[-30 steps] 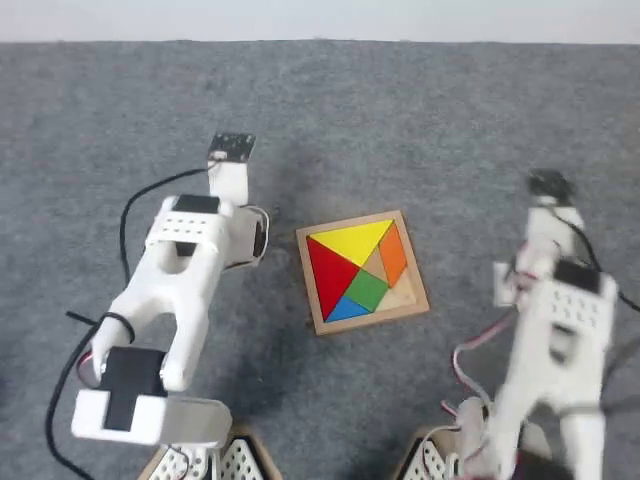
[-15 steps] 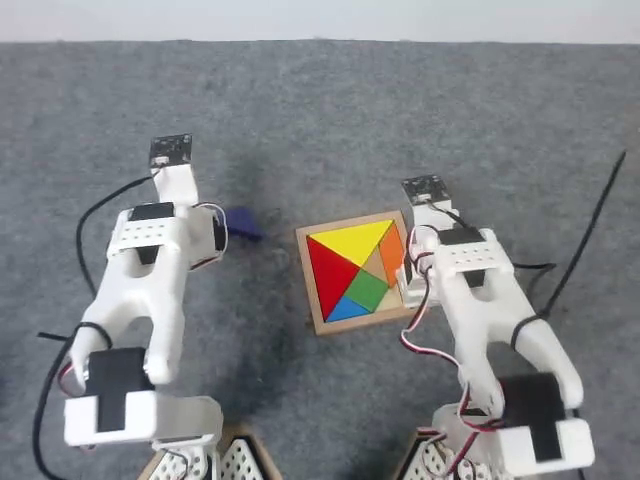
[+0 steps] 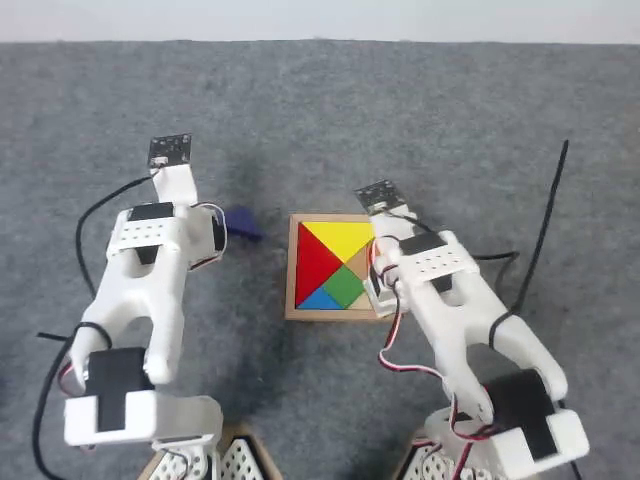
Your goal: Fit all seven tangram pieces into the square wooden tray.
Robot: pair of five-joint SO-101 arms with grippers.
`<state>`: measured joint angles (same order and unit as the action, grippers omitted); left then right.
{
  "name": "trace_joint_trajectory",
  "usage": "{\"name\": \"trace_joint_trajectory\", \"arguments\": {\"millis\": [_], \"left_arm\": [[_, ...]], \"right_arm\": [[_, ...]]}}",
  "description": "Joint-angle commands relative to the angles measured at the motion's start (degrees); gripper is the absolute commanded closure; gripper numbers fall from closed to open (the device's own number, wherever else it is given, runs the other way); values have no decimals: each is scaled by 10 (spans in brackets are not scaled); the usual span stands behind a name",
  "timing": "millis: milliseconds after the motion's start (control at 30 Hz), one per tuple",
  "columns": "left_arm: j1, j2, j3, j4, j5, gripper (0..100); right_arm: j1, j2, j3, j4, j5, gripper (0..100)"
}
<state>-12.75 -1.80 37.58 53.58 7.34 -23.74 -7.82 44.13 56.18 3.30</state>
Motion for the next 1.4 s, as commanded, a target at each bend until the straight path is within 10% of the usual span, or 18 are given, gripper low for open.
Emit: {"name": "trace_joint_trajectory", "arguments": {"millis": [0, 533, 800, 1367], "left_arm": [[-6, -26, -40, -11, 2, 898], [-8, 64, -236, 63, -76, 848], [44, 275, -461, 193, 68, 811], [70, 545, -751, 388, 325, 807]], "right_arm": [[-23, 1, -37, -9, -6, 912], [153, -294, 81, 14, 27, 912], [339, -312, 194, -36, 90, 912], [348, -312, 238, -81, 90, 912]]}}
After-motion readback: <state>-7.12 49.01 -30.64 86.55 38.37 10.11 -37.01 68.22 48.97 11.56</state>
